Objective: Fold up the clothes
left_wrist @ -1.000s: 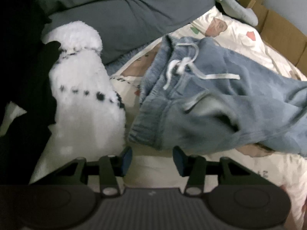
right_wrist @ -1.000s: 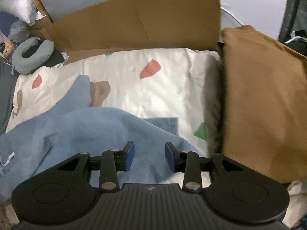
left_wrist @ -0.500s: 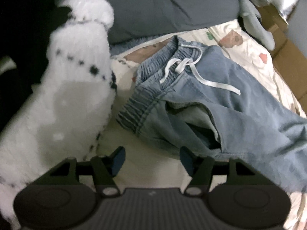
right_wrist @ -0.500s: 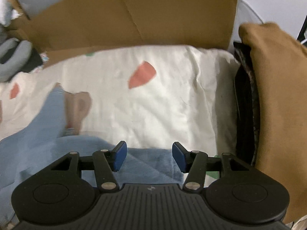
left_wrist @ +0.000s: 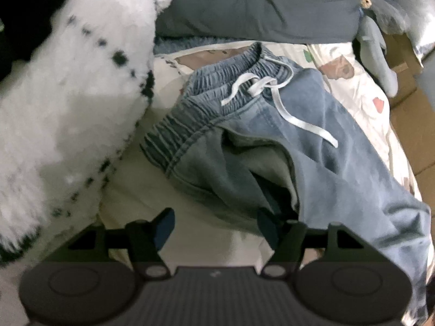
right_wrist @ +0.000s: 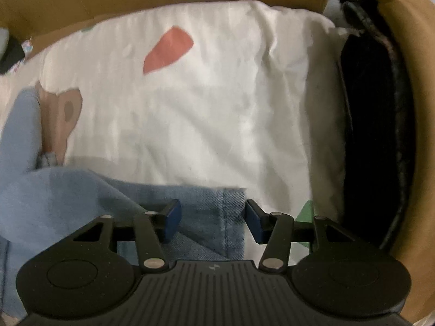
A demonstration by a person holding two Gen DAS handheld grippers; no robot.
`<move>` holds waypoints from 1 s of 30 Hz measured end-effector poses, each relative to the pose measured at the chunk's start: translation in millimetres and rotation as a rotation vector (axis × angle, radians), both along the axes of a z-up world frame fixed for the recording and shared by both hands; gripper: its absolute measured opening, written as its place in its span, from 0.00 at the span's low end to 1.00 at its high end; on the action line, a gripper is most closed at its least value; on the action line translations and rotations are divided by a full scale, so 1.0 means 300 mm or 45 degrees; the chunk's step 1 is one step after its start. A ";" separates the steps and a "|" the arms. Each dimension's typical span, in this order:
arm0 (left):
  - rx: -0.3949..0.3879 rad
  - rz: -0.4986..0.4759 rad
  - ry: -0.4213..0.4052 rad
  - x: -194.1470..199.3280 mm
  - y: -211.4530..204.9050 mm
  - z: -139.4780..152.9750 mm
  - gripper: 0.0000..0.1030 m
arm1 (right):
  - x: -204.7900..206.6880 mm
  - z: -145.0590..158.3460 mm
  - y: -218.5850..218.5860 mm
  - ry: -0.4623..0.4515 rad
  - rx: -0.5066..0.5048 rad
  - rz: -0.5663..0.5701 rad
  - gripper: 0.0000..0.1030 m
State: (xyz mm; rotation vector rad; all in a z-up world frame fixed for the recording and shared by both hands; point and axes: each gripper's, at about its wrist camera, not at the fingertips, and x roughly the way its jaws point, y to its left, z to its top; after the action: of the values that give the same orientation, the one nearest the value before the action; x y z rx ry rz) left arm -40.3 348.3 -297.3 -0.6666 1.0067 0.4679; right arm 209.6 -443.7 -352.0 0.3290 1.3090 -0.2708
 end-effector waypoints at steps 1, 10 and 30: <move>-0.011 0.021 -0.005 -0.003 0.002 -0.004 0.68 | 0.000 0.002 0.001 0.006 -0.038 0.010 0.16; -0.166 0.258 -0.131 -0.062 0.025 -0.046 0.69 | -0.043 0.174 -0.029 -0.167 -0.099 0.068 0.00; -0.208 0.408 -0.295 -0.060 0.053 -0.031 0.05 | -0.156 0.574 -0.074 -0.461 -0.220 0.089 0.00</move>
State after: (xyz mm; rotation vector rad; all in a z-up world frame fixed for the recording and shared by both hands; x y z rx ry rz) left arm -58.4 364.2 -306.5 -1.0128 0.7251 0.5766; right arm 162.8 -466.0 -179.8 0.1746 0.9317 -0.2499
